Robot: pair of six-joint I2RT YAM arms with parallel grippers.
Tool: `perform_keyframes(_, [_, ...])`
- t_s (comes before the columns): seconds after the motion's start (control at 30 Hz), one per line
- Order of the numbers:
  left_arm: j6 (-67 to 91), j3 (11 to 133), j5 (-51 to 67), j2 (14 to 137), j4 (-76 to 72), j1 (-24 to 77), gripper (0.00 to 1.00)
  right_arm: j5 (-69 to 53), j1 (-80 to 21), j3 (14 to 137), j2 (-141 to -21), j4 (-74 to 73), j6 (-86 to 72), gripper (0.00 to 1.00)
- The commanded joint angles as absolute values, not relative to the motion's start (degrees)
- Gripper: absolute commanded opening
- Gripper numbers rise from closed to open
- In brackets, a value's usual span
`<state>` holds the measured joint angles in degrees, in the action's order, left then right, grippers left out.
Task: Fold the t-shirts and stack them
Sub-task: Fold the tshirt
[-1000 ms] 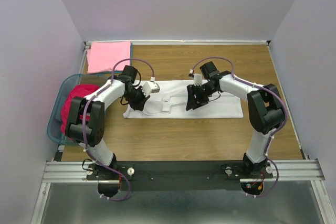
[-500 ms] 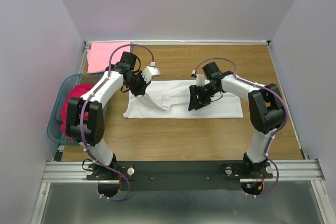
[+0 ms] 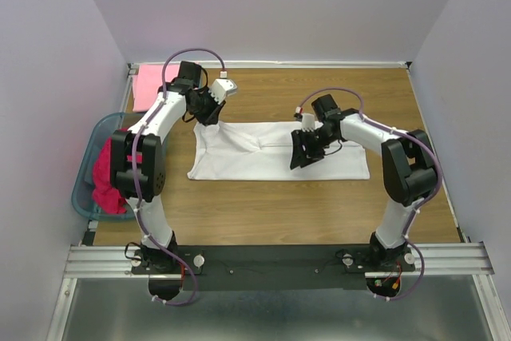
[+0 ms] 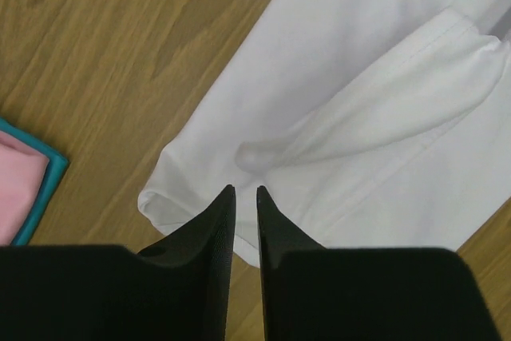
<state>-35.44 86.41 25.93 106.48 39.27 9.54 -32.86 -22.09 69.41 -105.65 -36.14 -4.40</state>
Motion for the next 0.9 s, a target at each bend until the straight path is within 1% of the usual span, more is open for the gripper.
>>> perform_keyframes(0.0, [-31.6, 87.4, 25.0, 107.1, 36.2, 8.3, 0.38, -30.5, -21.4, 69.3, -102.4, -37.8, -2.6, 0.58])
perform_keyframes(0.1, [-31.5, 85.6, 25.7, 104.5, 35.8, 7.5, 0.45, -29.1, -20.2, 70.0, -100.6, -38.2, -1.8, 0.58])
perform_keyframes(0.13, [-31.6, 84.9, 25.8, 103.5, 35.4, 7.5, 0.45, -28.4, -19.8, 70.4, -100.0, -38.2, -0.9, 0.57])
perform_keyframes(0.2, [-30.9, 83.2, 26.8, 100.6, 35.1, 7.5, 0.44, -24.8, -18.7, 71.4, -99.8, -38.8, 1.2, 0.57])
perform_keyframes(0.23, [-30.5, 81.6, 27.2, 99.9, 35.2, 7.6, 0.4, -23.2, -18.5, 72.3, -99.9, -38.9, 3.2, 0.55])
perform_keyframes(0.33, [-29.1, 77.7, 27.8, 98.0, 35.1, 9.3, 0.35, -17.5, -17.0, 75.6, -101.7, -38.9, 6.5, 0.53])
perform_keyframes(0.43, [-25.7, 73.1, 26.5, 96.4, 31.7, 13.1, 0.35, -13.3, -15.7, 78.6, -105.0, -39.1, 8.6, 0.51])
perform_keyframes(0.47, [-24.5, 72.3, 25.8, 96.9, 30.9, 14.9, 0.35, -11.1, -15.3, 80.5, -106.2, -39.2, 8.9, 0.5])
perform_keyframes(0.63, [-19.6, 70.5, 24.2, 100.5, 29.7, 17.6, 0.34, -6.2, -14.1, 84.4, -112.3, -39.1, 11.4, 0.48])
perform_keyframes(0.77, [-16.8, 68.8, 20.0, 100.7, 27.4, 19.6, 0.34, -3.8, -12.9, 85.3, -115.5, -39.2, 12.5, 0.47])
perform_keyframes(0.87, [-16.5, 68.8, 17.8, 102.6, 26.9, 20.3, 0.33, -2.4, -12.0, 84.5, -117.0, -39.2, 13.4, 0.46])
